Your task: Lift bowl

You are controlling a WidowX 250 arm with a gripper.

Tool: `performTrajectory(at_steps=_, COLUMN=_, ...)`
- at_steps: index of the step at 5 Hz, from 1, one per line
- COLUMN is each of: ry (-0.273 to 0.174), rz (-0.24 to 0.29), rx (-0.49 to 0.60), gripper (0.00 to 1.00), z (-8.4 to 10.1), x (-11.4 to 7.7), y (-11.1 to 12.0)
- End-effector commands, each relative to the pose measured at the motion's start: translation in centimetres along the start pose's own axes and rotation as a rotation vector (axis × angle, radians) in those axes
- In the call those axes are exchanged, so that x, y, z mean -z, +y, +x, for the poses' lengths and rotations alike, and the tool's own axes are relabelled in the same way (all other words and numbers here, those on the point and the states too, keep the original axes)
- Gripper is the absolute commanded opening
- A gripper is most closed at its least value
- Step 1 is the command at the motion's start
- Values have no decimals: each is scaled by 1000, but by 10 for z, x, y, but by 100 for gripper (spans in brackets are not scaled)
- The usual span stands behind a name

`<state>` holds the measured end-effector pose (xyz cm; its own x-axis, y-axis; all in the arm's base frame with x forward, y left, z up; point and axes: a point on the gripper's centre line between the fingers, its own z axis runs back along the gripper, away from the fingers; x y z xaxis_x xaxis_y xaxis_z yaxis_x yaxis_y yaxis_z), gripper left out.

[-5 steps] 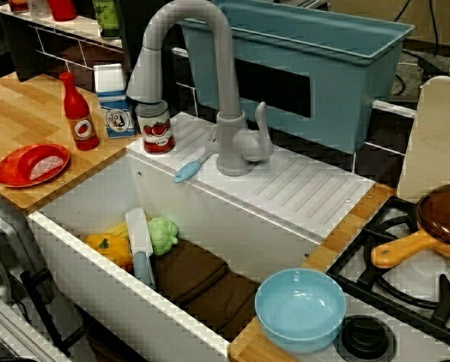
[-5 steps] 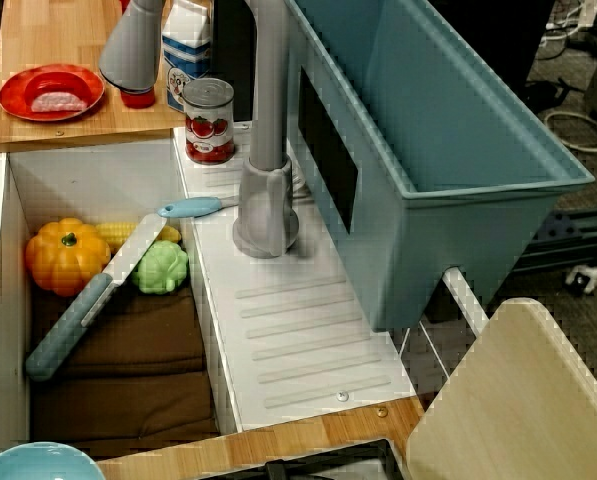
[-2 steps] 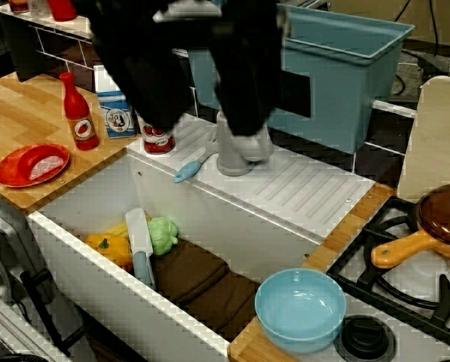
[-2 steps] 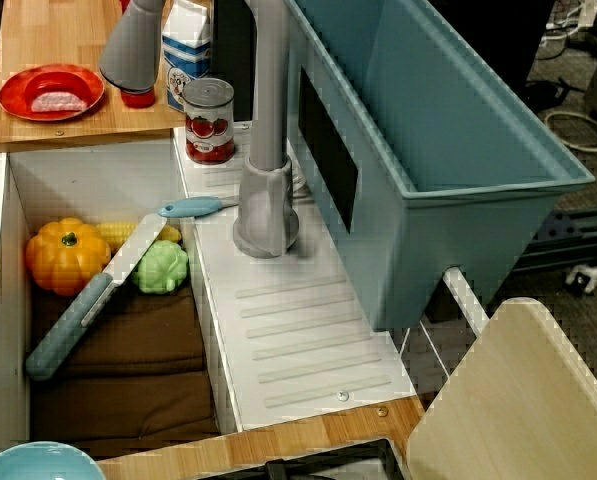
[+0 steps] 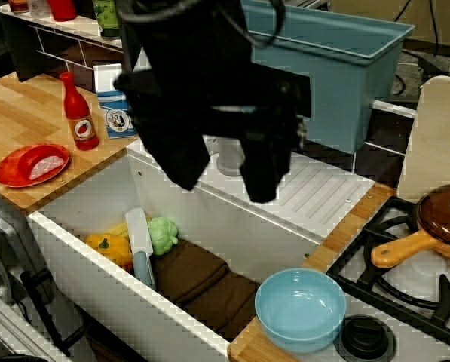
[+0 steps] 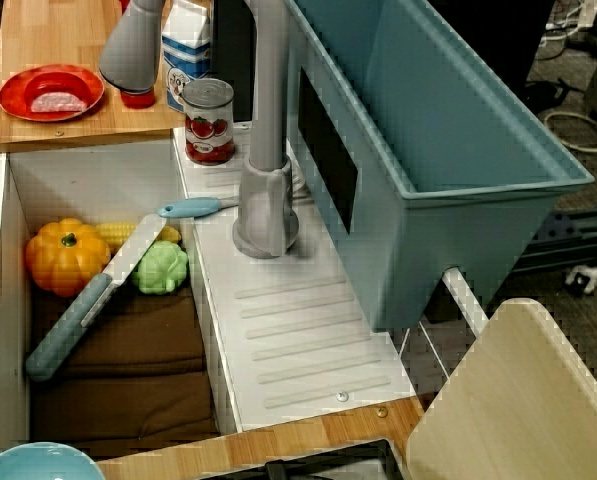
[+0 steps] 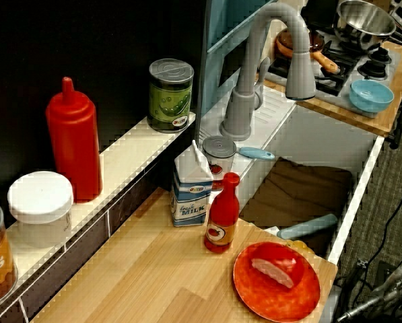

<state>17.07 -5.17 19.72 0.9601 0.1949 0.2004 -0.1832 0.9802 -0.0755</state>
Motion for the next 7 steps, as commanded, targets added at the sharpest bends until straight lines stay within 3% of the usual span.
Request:
performTrajectory(at_steps=1, ry=-9, rz=42, rx=-16, gripper=100, z=17, x=53, y=3)
performTrajectory(at_steps=2, ry=20, rz=13, rx=-28, gripper=100, z=27, x=68, y=11)
performTrajectory(at_steps=5, ry=28, rz=21, rx=-9, gripper=100, z=40, x=87, y=24)
performTrajectory(at_steps=6, ry=12, rz=9, rx=-5, gripper=100, z=40, x=88, y=22)
performTrajectory(at_steps=7, ry=-26, rz=6, rx=-12, gripper=100, z=34, x=104, y=21)
